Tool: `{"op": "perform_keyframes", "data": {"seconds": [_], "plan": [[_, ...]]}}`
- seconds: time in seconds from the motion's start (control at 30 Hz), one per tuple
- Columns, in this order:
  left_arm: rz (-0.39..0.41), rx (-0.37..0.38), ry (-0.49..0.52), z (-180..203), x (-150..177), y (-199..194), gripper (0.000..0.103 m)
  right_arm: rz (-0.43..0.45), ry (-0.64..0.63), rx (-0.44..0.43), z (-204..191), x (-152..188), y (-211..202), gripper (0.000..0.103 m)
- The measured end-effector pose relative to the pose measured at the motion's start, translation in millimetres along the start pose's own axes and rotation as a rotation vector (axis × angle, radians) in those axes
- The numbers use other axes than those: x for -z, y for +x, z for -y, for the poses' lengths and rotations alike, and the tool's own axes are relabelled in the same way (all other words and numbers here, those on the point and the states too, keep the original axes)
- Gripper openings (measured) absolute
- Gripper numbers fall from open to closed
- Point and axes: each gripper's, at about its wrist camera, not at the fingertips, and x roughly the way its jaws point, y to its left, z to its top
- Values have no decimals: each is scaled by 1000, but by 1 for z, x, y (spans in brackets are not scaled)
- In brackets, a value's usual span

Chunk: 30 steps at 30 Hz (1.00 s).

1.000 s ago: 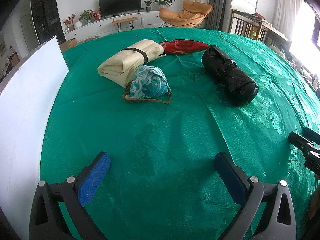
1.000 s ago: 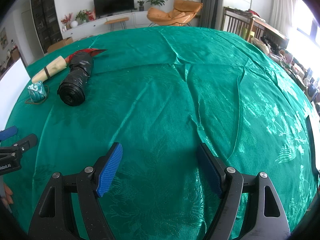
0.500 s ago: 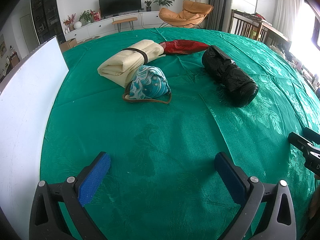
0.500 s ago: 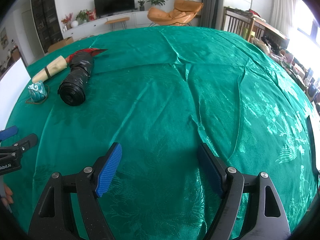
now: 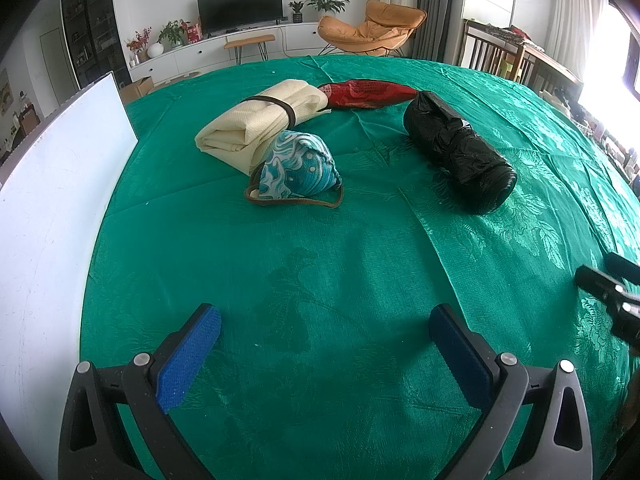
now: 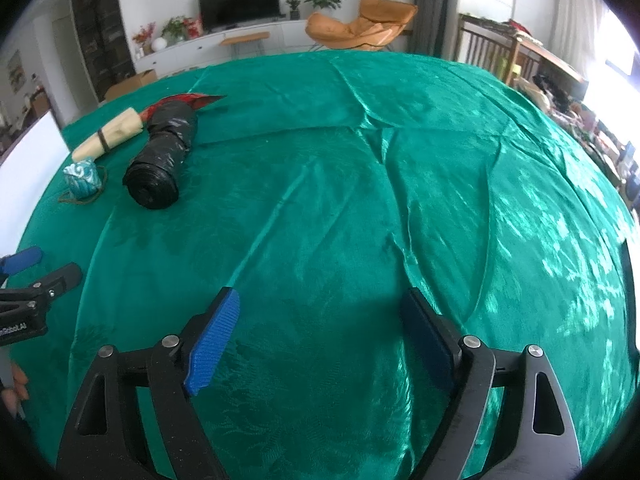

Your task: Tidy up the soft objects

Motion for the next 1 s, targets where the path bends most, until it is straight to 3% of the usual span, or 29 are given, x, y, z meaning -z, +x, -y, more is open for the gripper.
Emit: {"op": "perform_keyframes", "data": {"seconds": [0.13,0.23,0.33,0.53,0.57,0.6,0.63,0.73,1.0], "plan": [[0,0,0,0,0,0,103,-10,45,-112,-4,-26,3,85],[0,0,0,0,0,0,103,21,21,-228,-28,-61,1,85],[0,0,0,0,0,1,103,-63,-52,-306,-71,-98,25,84],[0,0,0,0,-1,1,103,-200,-116,-215,-122,-113,75,81],[0,0,0,0,-1,1,103,-200,-116,-196,-124,-111,78,69],[0,0,0,0,-1,1,103,-190,-121,-170,-123,-109,78,39],[0,0,0,0,-1,1,103,-175,-129,-155,-121,-107,74,36],[0,0,0,0,-1,1,103,-189,-84,-184,-96,-98,61,36],[0,0,0,0,-2,1,103,-105,-97,-71,-23,-40,-3,37]]}}
